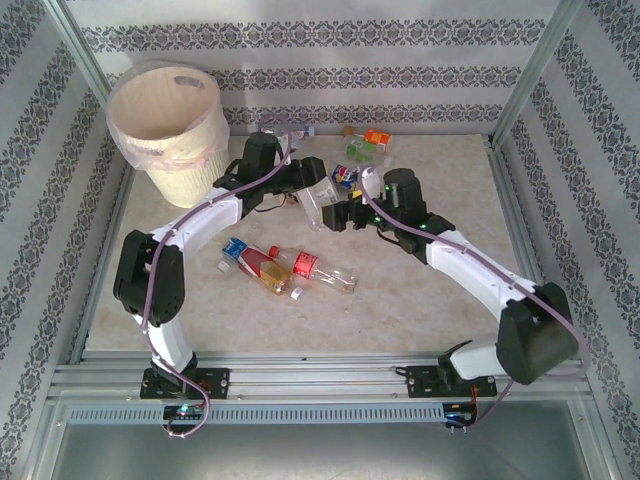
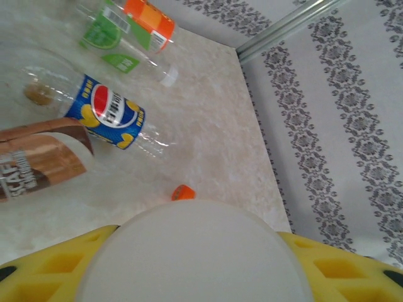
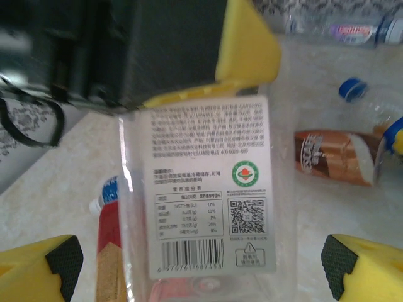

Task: Put the plastic bottles in the bin

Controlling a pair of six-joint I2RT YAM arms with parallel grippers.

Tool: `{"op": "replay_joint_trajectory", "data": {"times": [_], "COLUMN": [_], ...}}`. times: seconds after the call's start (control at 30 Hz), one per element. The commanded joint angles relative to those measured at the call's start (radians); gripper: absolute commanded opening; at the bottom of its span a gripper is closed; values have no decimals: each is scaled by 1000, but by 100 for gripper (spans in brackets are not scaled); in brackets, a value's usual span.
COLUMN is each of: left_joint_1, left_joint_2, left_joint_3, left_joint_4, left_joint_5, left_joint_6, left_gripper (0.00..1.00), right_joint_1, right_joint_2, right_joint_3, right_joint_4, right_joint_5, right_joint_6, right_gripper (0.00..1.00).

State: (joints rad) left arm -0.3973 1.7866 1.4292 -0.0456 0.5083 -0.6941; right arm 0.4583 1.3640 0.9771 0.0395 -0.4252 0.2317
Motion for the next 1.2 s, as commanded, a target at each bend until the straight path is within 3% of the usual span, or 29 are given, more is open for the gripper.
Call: {"op": "replay_joint_trajectory", "data": {"times": [0.0, 0.17, 0.23, 0.4, 0.67, 0.87, 1.17], "left_joint_1": [23, 49, 57, 92, 151, 178, 254], "left_joint_2": [-63, -104, -123, -161, -224, -270, -267], "left_joint_3": [31, 58, 75, 128, 252, 343, 446], "left_joint_4": [-58, -116, -152, -247, -323, -350, -256], "left_joint_5": [-63, -134, -184, -277, -288, -445, -686], "left_joint_6": [55, 102, 133, 192, 281, 402, 613], "left_gripper": [49, 49, 49, 49, 49, 50, 50], "right_joint_1": [-18, -37, -60, -104, -139, -142, -147], "right_joint_2": [-80, -151, -163, -174, -158, -160, -115], "right_joint_3": [-20, -53, -68, -95, -90, -87, -70], "right_joint_4": [-9, -18, -22, -28, -30, -30, -49], "right_joint_5": [61, 434, 497, 521, 521, 519, 461], "right_joint_6": [10, 97, 135, 232, 331, 336, 335], "right_gripper": [98, 98, 98, 98, 98, 98, 98]}}
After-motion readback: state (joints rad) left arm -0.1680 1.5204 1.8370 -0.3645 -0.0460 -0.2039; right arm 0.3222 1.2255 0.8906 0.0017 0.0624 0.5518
